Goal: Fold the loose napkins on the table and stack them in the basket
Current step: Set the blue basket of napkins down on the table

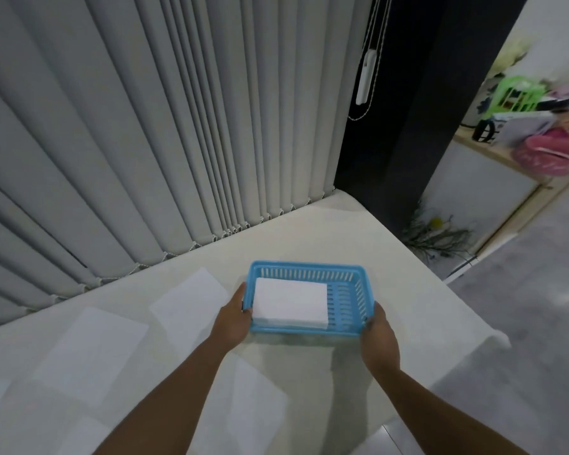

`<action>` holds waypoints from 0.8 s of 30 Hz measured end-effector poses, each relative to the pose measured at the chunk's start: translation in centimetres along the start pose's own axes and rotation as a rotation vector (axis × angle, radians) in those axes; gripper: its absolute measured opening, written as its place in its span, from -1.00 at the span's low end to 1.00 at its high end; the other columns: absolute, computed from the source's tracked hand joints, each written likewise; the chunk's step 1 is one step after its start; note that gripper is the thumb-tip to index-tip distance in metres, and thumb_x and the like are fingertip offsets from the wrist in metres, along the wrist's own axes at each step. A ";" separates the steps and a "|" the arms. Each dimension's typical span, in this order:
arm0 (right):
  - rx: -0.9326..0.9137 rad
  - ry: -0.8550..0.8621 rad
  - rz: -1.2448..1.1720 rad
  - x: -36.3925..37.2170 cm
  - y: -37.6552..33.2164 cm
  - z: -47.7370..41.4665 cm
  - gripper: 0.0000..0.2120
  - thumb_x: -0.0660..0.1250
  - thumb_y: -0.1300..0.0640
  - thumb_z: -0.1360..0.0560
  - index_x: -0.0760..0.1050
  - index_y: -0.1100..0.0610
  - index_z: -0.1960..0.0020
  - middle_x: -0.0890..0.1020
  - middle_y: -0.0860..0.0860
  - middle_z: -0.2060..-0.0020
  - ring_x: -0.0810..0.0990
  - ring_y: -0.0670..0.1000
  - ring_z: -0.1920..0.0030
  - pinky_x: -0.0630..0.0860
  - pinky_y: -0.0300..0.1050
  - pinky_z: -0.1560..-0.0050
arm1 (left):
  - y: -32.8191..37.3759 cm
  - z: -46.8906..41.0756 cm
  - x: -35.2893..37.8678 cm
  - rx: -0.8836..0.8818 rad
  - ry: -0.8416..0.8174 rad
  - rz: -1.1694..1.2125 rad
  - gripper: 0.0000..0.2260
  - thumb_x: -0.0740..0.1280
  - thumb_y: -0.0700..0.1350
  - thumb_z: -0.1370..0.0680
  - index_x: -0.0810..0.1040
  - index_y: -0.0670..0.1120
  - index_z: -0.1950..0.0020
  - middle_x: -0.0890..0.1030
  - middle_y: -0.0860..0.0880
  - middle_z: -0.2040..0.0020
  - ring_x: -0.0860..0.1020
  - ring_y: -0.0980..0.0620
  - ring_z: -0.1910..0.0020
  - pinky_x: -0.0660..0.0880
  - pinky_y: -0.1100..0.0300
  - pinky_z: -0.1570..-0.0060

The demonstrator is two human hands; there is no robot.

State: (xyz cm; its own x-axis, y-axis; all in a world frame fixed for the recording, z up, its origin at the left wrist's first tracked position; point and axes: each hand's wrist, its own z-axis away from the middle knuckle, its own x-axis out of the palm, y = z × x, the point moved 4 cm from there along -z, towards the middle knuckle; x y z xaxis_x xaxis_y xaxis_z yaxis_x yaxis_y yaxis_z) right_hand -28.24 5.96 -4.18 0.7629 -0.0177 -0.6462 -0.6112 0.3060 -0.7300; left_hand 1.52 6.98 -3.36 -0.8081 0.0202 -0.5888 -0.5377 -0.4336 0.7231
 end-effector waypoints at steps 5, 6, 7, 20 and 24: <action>0.031 0.064 -0.019 0.2 1.8 3.6 -0.84 0.15 0.14 -0.54 0.31 -0.10 -0.05 0.58 -0.05 0.10 0.61 0.07 0.14 0.55 0.05 0.05 | -0.7 1.3 0.4 0.046 -0.037 -0.012 -0.47 0.15 -0.21 -0.61 0.09 0.03 -0.55 0.44 -0.14 -0.40 0.46 -0.13 -0.32 0.37 0.11 -0.32; 0.031 0.071 -0.016 0.3 2.1 4.0 -0.85 0.14 0.12 -0.54 0.31 -0.11 -0.05 0.59 -0.05 0.10 0.61 0.06 0.13 0.56 0.07 0.05 | -1.0 1.4 0.4 0.047 -0.037 -0.019 -0.48 0.15 -0.21 -0.61 0.10 0.03 -0.55 0.44 -0.14 -0.40 0.46 -0.13 -0.31 0.38 0.10 -0.32; 0.042 0.069 -0.009 0.5 2.3 4.5 -0.84 0.13 0.12 -0.54 0.31 -0.12 -0.04 0.59 -0.05 0.10 0.61 0.06 0.13 0.56 0.07 0.04 | -1.3 1.6 0.5 0.043 -0.035 -0.026 -0.48 0.15 -0.21 -0.61 0.11 0.02 -0.55 0.45 -0.15 -0.39 0.47 -0.14 -0.29 0.39 0.08 -0.31; 0.072 0.092 0.059 1.3 3.6 5.4 -0.53 0.09 0.15 -0.57 0.19 0.07 -0.47 0.53 0.09 -0.23 0.55 0.12 -0.17 0.55 0.18 -0.12 | -3.7 3.3 0.0 0.002 0.000 0.043 -0.66 0.15 -0.03 -0.63 0.39 -0.07 -0.39 0.54 -0.12 -0.28 0.52 -0.07 -0.21 0.43 0.16 -0.13; -0.100 0.182 0.281 0.9 1.2 6.1 -0.53 0.12 0.16 -0.58 0.22 0.20 -0.47 0.34 0.15 -0.44 0.32 0.20 -0.37 0.36 0.15 -0.34 | -4.0 3.6 -0.8 -0.021 0.067 0.076 -0.66 0.11 -0.05 -0.64 0.38 -0.05 -0.40 0.52 -0.12 -0.31 0.51 -0.10 -0.24 0.43 0.06 -0.25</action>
State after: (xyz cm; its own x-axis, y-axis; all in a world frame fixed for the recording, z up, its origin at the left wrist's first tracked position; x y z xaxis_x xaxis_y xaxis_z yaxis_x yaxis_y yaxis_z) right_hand -26.96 12.14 -4.27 0.5175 -0.1182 -0.8475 -0.8164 0.2286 -0.5303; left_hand 3.45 11.99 -4.48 -0.8284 -0.0732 -0.5554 -0.4694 -0.4504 0.7595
